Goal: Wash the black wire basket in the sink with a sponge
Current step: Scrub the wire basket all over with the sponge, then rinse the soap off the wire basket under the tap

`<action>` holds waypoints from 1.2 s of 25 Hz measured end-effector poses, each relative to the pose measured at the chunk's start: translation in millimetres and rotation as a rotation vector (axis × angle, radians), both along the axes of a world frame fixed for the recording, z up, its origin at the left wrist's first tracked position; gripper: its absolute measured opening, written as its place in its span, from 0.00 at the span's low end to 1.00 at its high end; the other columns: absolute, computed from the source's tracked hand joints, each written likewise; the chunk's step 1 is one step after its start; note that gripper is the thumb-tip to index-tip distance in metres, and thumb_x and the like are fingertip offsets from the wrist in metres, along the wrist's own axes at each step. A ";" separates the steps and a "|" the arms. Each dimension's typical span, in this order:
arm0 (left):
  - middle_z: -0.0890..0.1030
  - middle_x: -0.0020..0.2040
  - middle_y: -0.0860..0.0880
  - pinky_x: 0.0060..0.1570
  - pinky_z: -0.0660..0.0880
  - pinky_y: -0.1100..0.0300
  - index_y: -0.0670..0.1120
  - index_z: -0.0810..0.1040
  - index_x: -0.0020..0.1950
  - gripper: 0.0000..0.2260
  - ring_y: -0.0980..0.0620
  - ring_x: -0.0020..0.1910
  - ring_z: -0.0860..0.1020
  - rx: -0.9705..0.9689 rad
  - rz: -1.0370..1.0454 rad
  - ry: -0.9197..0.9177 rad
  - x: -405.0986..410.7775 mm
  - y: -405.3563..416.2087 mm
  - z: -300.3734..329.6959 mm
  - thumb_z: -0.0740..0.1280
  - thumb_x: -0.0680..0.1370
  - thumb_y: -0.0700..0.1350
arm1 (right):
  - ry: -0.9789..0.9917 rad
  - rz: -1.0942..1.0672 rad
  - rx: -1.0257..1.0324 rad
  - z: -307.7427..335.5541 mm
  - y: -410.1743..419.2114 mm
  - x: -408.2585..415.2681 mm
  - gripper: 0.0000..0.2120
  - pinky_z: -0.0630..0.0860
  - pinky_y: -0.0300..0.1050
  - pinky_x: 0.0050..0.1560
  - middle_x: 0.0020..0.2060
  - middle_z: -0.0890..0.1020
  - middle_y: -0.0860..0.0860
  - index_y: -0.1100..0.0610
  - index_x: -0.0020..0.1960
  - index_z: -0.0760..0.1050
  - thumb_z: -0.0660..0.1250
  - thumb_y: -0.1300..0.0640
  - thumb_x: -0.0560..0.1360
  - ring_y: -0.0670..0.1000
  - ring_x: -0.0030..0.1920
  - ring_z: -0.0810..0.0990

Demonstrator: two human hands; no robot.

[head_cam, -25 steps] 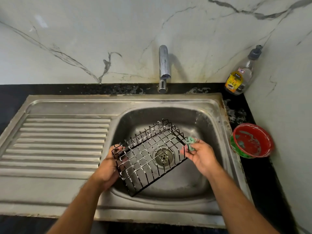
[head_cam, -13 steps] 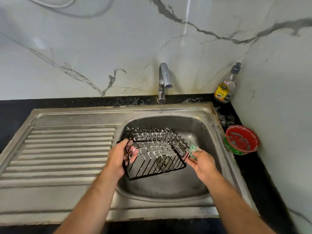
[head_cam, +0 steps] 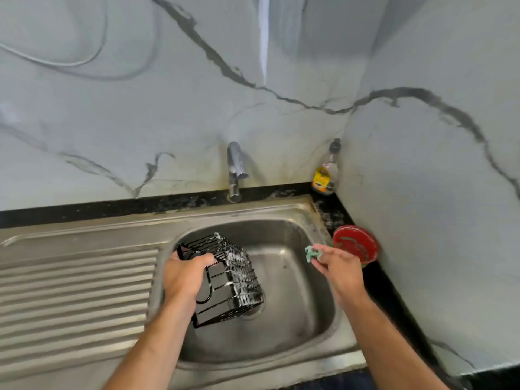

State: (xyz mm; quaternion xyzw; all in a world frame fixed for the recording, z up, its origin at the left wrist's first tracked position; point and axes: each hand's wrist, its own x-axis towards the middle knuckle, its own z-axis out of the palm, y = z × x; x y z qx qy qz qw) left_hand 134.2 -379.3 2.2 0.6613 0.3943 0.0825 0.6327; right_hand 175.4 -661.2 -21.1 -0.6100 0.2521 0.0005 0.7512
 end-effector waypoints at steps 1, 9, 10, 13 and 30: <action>0.85 0.41 0.47 0.35 0.73 0.59 0.46 0.82 0.51 0.16 0.49 0.35 0.80 0.037 -0.042 0.008 5.2 -3.2 -0.6 0.78 0.65 0.39 | -0.033 -0.052 0.030 11.6 -9.6 6.0 0.08 0.81 0.48 0.54 0.44 0.86 0.58 0.66 0.47 0.83 0.66 0.72 0.74 0.53 0.48 0.86; 0.83 0.43 0.51 0.41 0.74 0.56 0.48 0.78 0.48 0.14 0.50 0.43 0.81 0.152 -0.290 0.072 34.8 -50.9 13.0 0.77 0.65 0.40 | 0.014 -0.097 -0.723 21.9 -75.2 49.9 0.08 0.81 0.50 0.54 0.43 0.86 0.48 0.50 0.44 0.83 0.72 0.62 0.70 0.49 0.45 0.84; 0.84 0.42 0.51 0.41 0.74 0.56 0.48 0.79 0.48 0.14 0.50 0.43 0.81 0.157 -0.316 0.074 38.1 -56.7 14.5 0.77 0.65 0.40 | 0.013 -0.085 -0.790 21.1 -77.1 52.1 0.08 0.80 0.48 0.54 0.45 0.86 0.49 0.51 0.47 0.83 0.72 0.61 0.71 0.50 0.46 0.84; 0.85 0.43 0.50 0.43 0.77 0.55 0.48 0.79 0.48 0.14 0.49 0.45 0.83 0.169 -0.390 0.074 45.3 -70.9 15.5 0.77 0.65 0.39 | 0.038 -0.011 -0.958 14.8 -80.7 59.7 0.09 0.76 0.43 0.56 0.50 0.86 0.51 0.54 0.51 0.84 0.70 0.61 0.73 0.52 0.50 0.83; 0.83 0.58 0.54 0.55 0.80 0.55 0.62 0.66 0.77 0.43 0.52 0.51 0.83 0.752 -0.788 0.315 65.9 -41.8 25.2 0.79 0.65 0.48 | -0.391 0.376 -0.890 17.5 37.1 34.2 0.14 0.74 0.32 0.57 0.55 0.79 0.44 0.51 0.57 0.82 0.70 0.65 0.74 0.43 0.52 0.79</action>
